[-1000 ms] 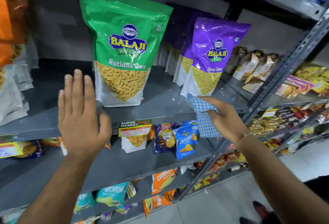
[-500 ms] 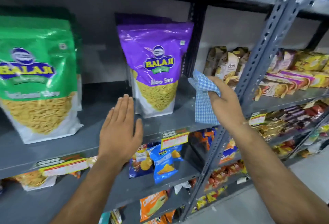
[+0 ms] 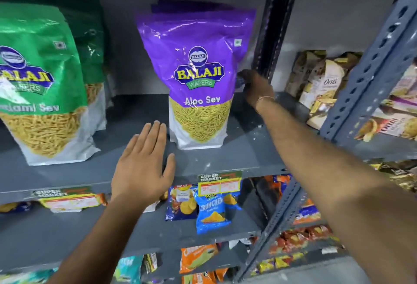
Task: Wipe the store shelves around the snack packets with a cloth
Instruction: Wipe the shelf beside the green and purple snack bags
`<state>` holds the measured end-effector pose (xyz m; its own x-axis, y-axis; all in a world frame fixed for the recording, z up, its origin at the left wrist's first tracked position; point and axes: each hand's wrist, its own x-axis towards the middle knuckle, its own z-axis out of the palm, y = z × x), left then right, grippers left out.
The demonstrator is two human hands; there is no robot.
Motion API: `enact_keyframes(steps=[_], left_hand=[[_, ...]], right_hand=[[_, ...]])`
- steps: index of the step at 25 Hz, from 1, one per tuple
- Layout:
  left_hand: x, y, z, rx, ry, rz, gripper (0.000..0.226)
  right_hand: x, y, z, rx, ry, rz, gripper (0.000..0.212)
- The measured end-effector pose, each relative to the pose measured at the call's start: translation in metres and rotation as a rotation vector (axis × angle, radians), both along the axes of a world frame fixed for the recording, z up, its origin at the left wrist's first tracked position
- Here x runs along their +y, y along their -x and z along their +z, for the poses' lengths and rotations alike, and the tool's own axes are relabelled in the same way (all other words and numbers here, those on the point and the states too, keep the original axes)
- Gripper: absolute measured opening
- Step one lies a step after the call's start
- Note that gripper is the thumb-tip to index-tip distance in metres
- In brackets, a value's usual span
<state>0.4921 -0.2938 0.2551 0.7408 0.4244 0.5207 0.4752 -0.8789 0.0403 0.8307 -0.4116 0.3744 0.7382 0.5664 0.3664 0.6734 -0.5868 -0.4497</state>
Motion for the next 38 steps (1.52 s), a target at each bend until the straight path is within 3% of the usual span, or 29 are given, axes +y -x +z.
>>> enact_keyframes(steps=[2, 4, 9, 13, 16, 20, 24, 28, 31, 33, 38], left_hand=[[0.000, -0.001, 0.000, 0.003, -0.007, 0.017, 0.078], [-0.002, 0.000, 0.000, -0.009, -0.014, 0.024, 0.077], [-0.006, -0.002, 0.001, -0.031, -0.027, 0.027, 0.073], [-0.008, -0.001, 0.002, -0.041, -0.026, 0.016, 0.073], [-0.007, 0.000, 0.002, -0.057, -0.034, 0.009, 0.072], [-0.008, -0.003, 0.002, -0.068, -0.029, 0.000, 0.072], [-0.008, 0.000, 0.003, -0.046, -0.025, 0.005, 0.072], [-0.010, 0.001, 0.004, -0.039, -0.014, 0.004, 0.072], [-0.009, 0.001, 0.003, -0.044, -0.009, 0.007, 0.073], [-0.009, 0.000, 0.003, -0.055, -0.008, 0.004, 0.072], [-0.010, 0.001, 0.004, -0.050, -0.010, -0.001, 0.072]], right_hand=[[0.009, -0.013, -0.018, 0.092, 0.233, 0.080, 0.052], [0.014, -0.017, -0.033, 0.180, 0.330, 0.104, 0.050], [-0.009, -0.005, -0.049, 0.168, 0.224, 0.102, 0.054], [-0.068, 0.044, -0.061, 0.327, 0.063, 0.148, 0.049], [-0.119, 0.083, -0.071, 0.373, 0.003, 0.180, 0.064], [-0.151, 0.111, -0.047, 0.384, 0.072, 0.198, 0.065], [-0.095, 0.077, -0.015, 0.233, -0.031, 0.081, 0.057], [-0.054, 0.050, -0.035, 0.247, 0.180, 0.133, 0.060], [-0.083, 0.069, -0.051, 0.293, 0.163, 0.168, 0.056], [-0.123, 0.095, -0.058, 0.325, 0.128, 0.180, 0.065], [-0.190, 0.162, -0.031, 0.365, 0.076, 0.268, 0.073]])
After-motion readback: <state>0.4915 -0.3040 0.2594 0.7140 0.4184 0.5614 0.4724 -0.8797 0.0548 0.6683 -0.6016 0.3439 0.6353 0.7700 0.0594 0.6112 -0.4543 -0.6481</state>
